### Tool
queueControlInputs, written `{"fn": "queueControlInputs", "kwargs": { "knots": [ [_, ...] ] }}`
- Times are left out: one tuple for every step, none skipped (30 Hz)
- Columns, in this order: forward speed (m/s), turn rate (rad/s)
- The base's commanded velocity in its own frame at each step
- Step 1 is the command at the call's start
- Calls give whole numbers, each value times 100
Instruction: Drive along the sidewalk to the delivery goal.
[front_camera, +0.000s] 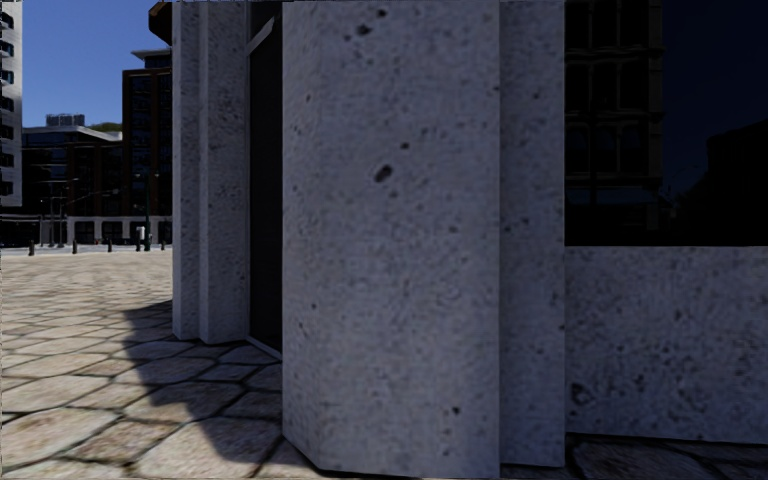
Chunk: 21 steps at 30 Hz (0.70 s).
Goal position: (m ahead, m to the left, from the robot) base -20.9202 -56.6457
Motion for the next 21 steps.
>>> {"fn": "queueControlInputs", "kwargs": {
  "knots": [
    [63,-80],
    [63,-80],
    [63,-80],
    [63,-80],
    [64,-80],
    [64,-80],
    [64,-80],
    [64,-80],
    [64,-80],
    [65,-80],
    [65,-80],
    [65,-80],
    [65,-80],
    [65,-80],
    [65,-80],
    [65,-80],
    [65,-80],
    [65,-80],
    [65,-80],
    [65,-80],
    [65,-80]
  ]
}}
